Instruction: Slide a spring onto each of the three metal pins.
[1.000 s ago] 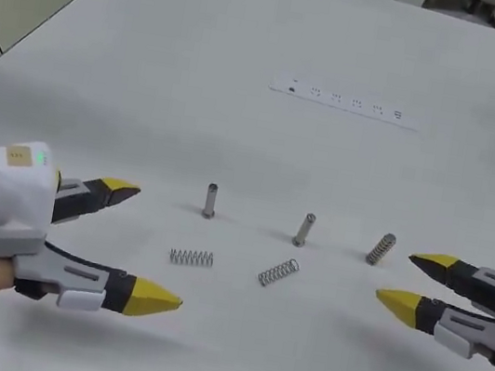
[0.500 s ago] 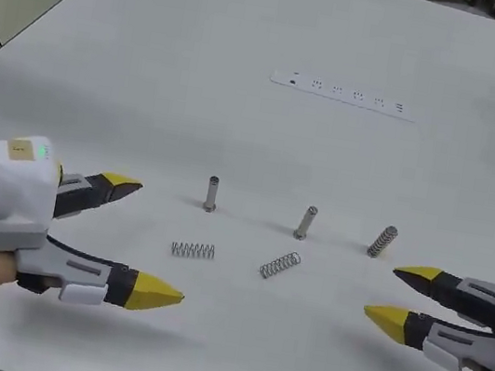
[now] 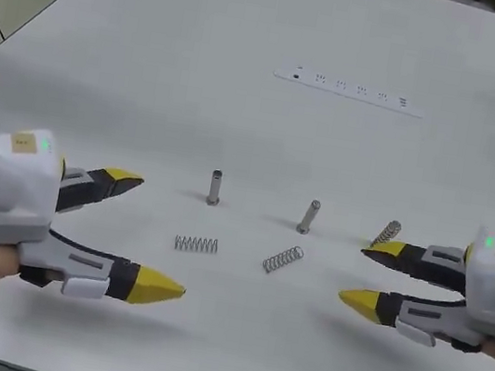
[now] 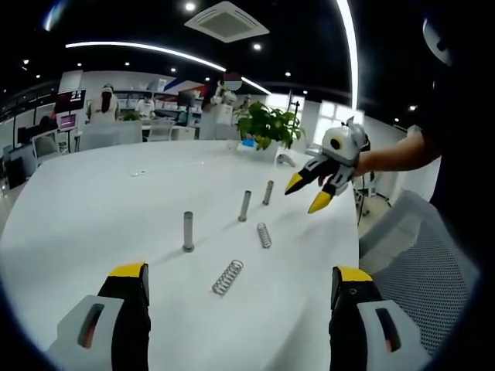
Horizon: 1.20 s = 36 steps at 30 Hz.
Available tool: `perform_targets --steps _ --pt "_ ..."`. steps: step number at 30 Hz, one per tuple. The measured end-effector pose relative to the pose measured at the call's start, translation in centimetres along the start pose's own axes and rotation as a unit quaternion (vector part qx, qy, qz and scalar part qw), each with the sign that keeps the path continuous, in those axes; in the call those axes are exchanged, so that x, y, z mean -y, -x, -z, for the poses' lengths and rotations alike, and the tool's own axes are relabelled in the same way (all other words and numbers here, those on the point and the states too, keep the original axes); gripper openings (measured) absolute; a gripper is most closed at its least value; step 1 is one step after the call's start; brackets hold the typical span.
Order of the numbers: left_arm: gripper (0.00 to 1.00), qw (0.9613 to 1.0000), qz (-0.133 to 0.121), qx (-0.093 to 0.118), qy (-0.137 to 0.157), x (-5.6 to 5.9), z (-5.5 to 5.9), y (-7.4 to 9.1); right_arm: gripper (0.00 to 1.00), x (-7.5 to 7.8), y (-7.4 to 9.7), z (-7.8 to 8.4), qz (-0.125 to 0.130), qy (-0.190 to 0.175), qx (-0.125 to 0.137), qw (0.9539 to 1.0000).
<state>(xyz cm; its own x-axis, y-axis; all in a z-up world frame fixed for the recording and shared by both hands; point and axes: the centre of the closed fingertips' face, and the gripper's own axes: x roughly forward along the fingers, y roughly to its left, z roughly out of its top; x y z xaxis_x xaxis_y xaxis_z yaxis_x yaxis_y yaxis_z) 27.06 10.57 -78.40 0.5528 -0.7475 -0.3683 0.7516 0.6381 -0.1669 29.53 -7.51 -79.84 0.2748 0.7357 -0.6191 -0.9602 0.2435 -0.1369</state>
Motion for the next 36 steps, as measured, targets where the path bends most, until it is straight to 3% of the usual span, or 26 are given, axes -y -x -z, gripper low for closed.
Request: perform_targets --steps 4,10,14,18,24,27,28,31,36 --pt "0.95 1.0000 0.000 -0.001 0.000 0.0 0.0 0.0 0.33 -0.4 -0.9 -0.7 -0.023 0.059 -0.022 0.9978" --pt "0.95 1.0000 0.002 -0.004 0.000 0.2 0.3 -0.1 0.29 -0.2 -2.0 -1.9 -0.042 0.110 -0.036 0.9924" --pt "0.95 1.0000 0.003 -0.006 0.000 0.3 0.5 -0.1 0.27 -0.6 -3.1 -2.3 -0.065 0.167 -0.062 0.9819" --pt "0.95 0.9999 0.003 -0.009 -0.003 0.3 0.6 -0.1 0.22 -1.2 -4.2 -2.7 -0.090 0.182 -0.074 0.9764" --pt "0.95 1.0000 0.004 -0.008 -0.003 0.3 0.6 -0.2 0.21 -1.4 -5.5 -2.1 -0.118 0.232 -0.112 0.9589" --pt "0.95 1.0000 0.003 -0.008 -0.004 0.2 0.6 -0.2 0.20 -1.3 -6.0 -1.4 -0.128 0.260 -0.138 0.9471" --pt "0.95 1.0000 0.003 -0.008 -0.002 0.2 0.7 -0.2 0.19 -1.3 -6.1 -0.9 -0.132 0.276 -0.152 0.9397" --pt "0.94 1.0000 0.003 -0.008 -0.002 0.3 0.7 -0.1 0.19 -1.4 -6.8 -0.8 -0.138 0.262 -0.150 0.9433" --pt "0.94 1.0000 0.003 -0.007 -0.002 0.2 0.6 0.1 0.17 -1.2 -7.5 -0.7 -0.142 0.256 -0.157 0.9433"
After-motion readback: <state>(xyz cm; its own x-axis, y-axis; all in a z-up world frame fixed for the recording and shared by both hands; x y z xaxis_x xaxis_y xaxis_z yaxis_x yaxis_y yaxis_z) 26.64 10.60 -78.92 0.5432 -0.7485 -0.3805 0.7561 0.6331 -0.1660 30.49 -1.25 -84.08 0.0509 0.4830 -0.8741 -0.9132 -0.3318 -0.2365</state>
